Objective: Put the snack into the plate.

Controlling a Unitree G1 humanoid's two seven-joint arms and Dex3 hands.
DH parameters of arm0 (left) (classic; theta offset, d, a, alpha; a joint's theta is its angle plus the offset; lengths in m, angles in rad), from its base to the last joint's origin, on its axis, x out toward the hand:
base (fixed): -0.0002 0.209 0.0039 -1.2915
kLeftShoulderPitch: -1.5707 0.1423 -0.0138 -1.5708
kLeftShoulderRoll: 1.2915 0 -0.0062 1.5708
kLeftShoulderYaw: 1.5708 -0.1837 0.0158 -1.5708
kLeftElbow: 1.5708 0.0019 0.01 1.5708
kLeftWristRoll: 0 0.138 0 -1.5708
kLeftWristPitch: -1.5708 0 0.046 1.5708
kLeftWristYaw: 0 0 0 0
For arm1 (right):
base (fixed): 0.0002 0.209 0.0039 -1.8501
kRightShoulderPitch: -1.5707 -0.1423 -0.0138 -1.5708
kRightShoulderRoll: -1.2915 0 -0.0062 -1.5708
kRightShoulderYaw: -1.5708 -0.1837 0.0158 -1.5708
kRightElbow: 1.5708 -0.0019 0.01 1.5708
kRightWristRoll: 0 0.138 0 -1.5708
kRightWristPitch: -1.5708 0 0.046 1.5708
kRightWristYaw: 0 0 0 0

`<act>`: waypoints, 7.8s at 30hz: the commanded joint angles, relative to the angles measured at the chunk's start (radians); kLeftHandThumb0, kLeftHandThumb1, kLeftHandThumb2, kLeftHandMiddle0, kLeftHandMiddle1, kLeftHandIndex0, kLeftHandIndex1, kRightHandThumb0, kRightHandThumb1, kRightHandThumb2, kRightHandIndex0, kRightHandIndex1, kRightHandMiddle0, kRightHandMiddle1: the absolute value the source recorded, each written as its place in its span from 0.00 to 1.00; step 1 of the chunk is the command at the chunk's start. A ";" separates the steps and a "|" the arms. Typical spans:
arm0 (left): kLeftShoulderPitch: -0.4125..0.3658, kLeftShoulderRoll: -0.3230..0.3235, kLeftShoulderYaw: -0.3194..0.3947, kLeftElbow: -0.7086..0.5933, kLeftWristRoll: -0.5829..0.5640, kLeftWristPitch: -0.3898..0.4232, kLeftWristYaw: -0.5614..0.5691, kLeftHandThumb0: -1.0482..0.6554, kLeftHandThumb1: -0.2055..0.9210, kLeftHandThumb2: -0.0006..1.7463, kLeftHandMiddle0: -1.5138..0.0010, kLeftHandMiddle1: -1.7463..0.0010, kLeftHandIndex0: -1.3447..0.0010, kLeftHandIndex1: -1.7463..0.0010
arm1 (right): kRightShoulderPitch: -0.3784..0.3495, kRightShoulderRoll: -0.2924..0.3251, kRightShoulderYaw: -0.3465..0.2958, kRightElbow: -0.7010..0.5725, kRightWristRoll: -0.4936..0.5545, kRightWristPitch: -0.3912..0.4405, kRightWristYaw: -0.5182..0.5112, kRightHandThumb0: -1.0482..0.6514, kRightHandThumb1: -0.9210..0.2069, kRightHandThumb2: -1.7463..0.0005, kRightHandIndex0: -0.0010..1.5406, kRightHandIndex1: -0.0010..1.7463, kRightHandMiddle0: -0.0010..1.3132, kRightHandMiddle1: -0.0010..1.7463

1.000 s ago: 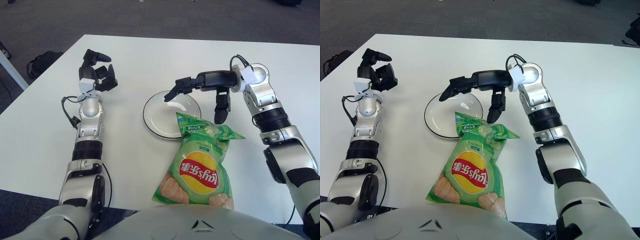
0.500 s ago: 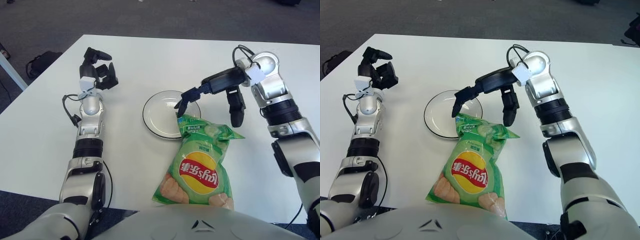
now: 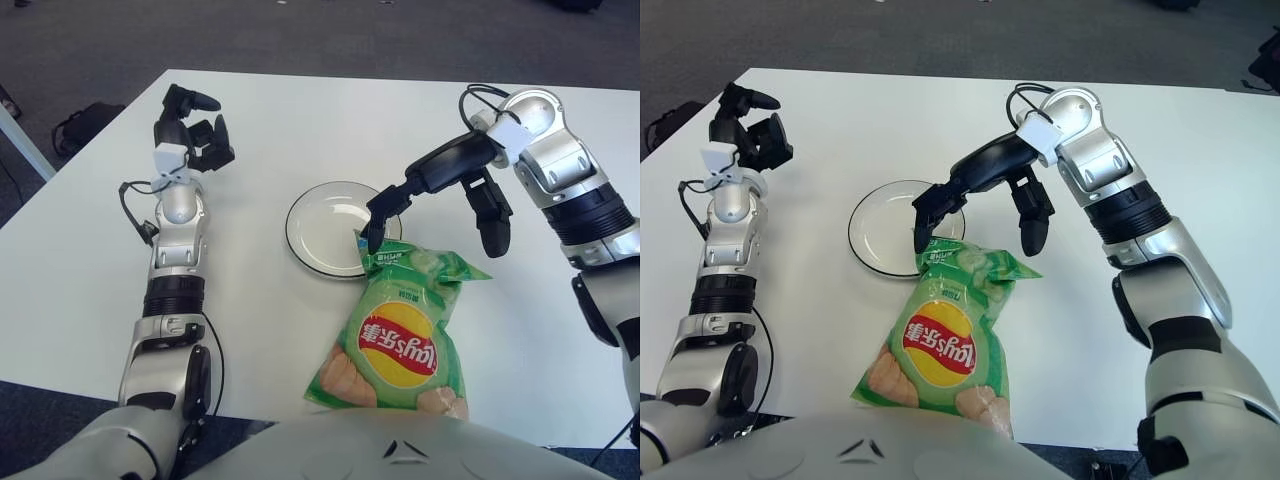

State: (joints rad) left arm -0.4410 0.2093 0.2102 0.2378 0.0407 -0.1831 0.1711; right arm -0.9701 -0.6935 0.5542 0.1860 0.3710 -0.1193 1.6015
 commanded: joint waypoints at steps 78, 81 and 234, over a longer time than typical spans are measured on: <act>-0.023 0.019 0.048 0.112 0.001 -0.047 0.052 0.36 0.61 0.63 0.37 0.00 0.64 0.00 | -0.168 -0.119 -0.054 -0.204 -0.470 0.289 -0.164 0.15 0.29 0.65 0.20 0.29 0.08 0.69; -0.028 0.023 0.051 0.121 -0.006 -0.051 0.045 0.36 0.61 0.63 0.37 0.00 0.64 0.00 | -0.172 -0.108 -0.058 -0.197 -0.479 0.290 -0.158 0.15 0.29 0.65 0.20 0.30 0.08 0.69; -0.057 0.063 0.001 0.197 -0.021 -0.134 -0.054 0.36 0.60 0.64 0.32 0.00 0.63 0.00 | 0.039 0.160 -0.203 0.383 -0.920 0.001 -1.184 0.25 0.00 0.36 0.12 0.37 0.00 0.59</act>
State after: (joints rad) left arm -0.4801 0.2736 0.2144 0.4353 0.0107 -0.3094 0.1015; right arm -0.9093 -0.5480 0.3695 0.5510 -0.5443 -0.1374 0.4389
